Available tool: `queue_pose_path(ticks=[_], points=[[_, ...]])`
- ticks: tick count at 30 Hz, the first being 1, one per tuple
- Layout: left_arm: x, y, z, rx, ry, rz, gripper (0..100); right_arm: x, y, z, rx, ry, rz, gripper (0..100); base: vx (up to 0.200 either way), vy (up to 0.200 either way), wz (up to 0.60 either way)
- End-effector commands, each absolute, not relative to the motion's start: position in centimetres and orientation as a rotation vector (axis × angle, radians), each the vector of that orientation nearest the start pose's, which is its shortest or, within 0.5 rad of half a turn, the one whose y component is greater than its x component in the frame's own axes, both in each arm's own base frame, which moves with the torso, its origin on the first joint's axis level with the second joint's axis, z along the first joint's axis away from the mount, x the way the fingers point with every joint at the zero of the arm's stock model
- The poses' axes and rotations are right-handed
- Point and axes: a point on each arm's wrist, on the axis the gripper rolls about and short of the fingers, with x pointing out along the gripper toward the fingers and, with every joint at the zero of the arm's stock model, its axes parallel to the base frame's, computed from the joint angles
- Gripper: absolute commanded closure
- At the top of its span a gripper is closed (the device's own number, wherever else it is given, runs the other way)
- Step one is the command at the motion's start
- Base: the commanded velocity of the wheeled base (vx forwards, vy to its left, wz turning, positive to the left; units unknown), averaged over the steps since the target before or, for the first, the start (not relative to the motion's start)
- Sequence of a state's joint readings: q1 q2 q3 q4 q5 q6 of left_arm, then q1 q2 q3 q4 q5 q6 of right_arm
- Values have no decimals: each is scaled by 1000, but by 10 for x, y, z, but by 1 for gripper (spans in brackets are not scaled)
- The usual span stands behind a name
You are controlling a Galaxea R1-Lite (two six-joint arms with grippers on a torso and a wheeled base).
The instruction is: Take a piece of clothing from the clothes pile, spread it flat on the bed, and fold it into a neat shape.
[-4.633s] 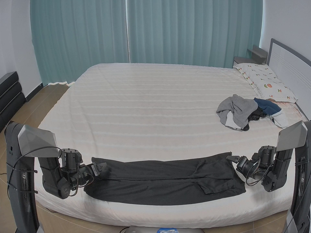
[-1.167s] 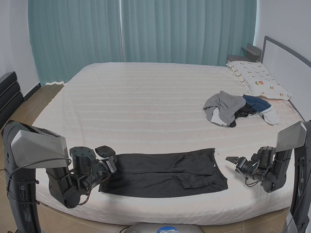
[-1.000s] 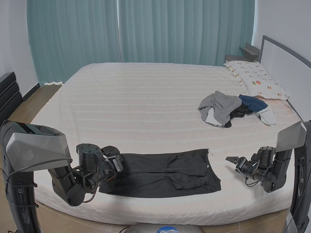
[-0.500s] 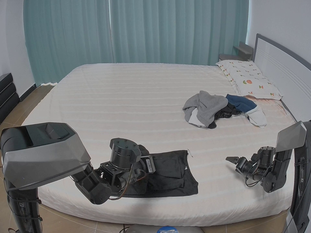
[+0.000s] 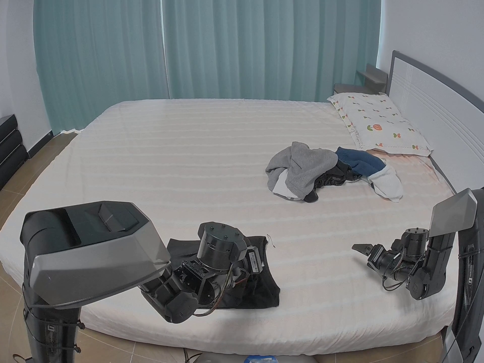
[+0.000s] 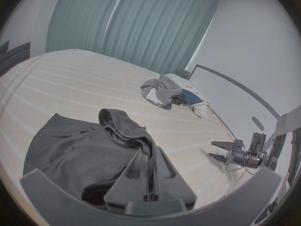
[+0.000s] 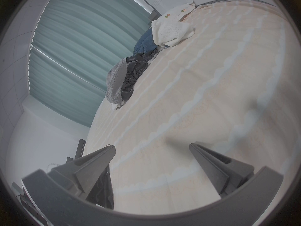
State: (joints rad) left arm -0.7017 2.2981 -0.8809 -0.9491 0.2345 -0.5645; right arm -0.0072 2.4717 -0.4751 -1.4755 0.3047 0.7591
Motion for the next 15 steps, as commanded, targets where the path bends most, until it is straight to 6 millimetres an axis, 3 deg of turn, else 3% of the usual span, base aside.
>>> queue_pose_path(ticks=[1,2,10,15], points=[[309,-250,6,-335,545,-305,100,319,4,-55,818,607,80,0,0,0,0],[309,-250,6,-342,544,-304,0,319,4,-55,818,607,80,0,0,0,0],[304,-247,8,-409,561,-275,0,319,4,-55,817,607,81,0,0,0,0],[300,-239,22,-443,545,-264,0,319,4,-55,817,607,81,0,0,0,0]])
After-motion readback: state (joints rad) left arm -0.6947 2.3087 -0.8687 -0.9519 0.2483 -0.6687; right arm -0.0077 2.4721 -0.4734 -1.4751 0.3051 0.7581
